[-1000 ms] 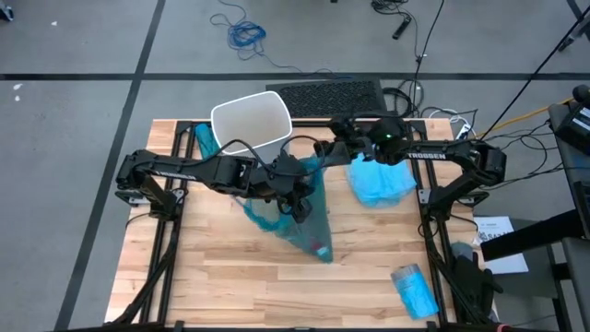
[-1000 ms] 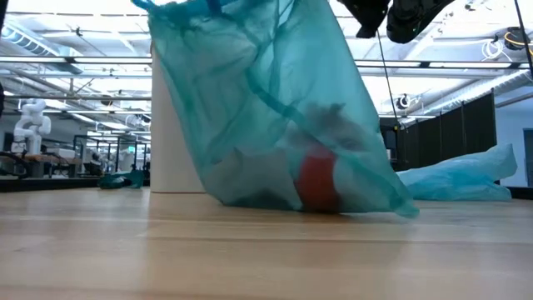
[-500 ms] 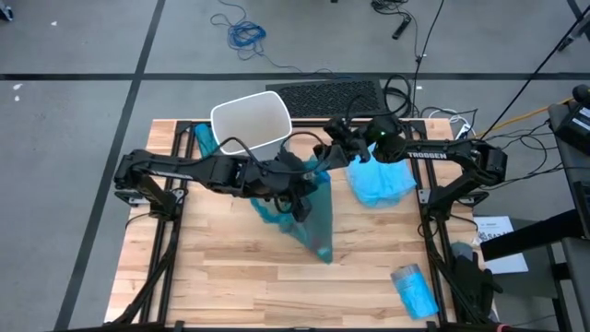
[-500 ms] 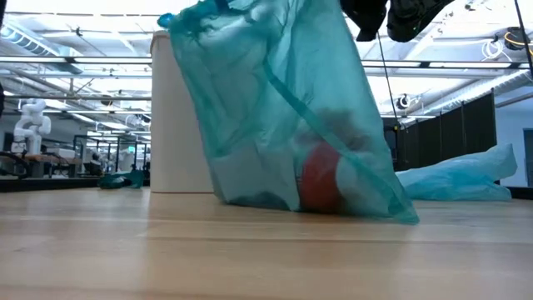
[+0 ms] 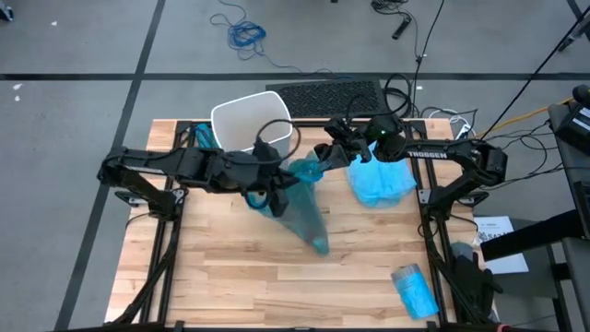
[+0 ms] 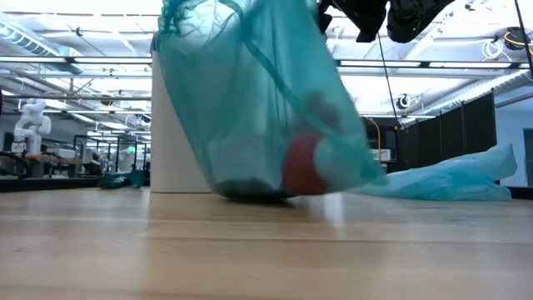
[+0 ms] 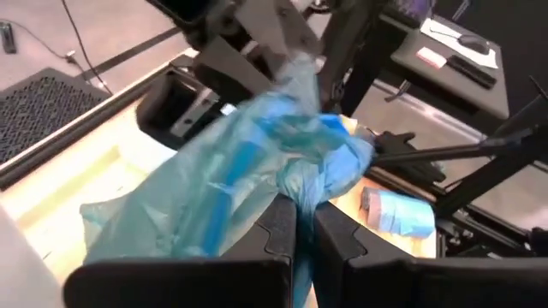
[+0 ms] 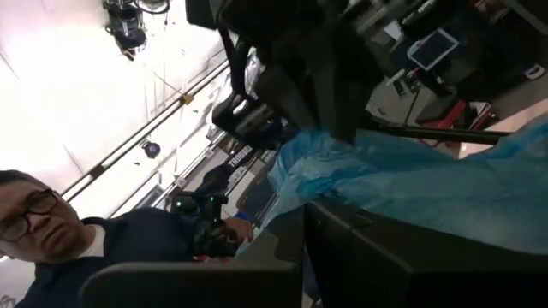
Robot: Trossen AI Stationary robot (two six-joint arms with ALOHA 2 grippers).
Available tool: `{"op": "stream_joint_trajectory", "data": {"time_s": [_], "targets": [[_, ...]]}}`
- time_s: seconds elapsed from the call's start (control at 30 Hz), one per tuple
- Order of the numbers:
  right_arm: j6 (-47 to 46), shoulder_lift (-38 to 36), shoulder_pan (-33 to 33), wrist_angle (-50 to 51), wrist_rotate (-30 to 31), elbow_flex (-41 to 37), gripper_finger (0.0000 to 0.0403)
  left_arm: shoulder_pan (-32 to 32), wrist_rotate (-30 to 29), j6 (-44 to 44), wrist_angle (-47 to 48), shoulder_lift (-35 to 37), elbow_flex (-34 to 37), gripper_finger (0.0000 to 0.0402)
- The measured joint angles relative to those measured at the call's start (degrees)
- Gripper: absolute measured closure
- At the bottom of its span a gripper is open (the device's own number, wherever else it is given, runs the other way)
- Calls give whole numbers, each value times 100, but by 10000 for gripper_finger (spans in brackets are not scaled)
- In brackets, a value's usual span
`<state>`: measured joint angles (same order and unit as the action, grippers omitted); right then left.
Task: Place trash/remove bag and relplace
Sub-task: Close the blue trash bag
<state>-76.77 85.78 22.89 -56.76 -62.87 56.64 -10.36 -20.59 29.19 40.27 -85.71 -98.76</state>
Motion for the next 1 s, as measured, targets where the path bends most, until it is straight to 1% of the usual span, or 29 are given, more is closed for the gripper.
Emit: {"op": "stream_joint_trajectory", "data": {"time_s": [0.13, 0.23, 0.33, 0.5, 0.6, 0.7, 0.83, 1.0], "targets": [[11, 0, 74, 0, 2, 0, 403, -106, 123, -68, 5, -71, 2, 375], [13, 2, 113, 9, 27, 0, 403, -106, 256, -106, -54, -204, 2, 354], [15, 2, 115, 9, 76, 0, 403, -95, 371, -105, -192, -368, 2, 315], [15, 2, 115, 9, 76, -2, 403, -7, 555, -79, -412, -469, 2, 228], [13, 2, 115, 9, 61, -2, 403, -11, 680, 156, -399, -465, 4, 180], [13, 2, 115, 11, 21, -2, 403, -43, 914, 353, -386, -431, 4, 148], [13, 2, 115, 36, 9, -2, 403, -114, 1182, 600, -389, -404, 2, 138], [13, 4, 114, 46, 2, -2, 403, -282, 1204, 647, -358, -320, 4, 138]]}}
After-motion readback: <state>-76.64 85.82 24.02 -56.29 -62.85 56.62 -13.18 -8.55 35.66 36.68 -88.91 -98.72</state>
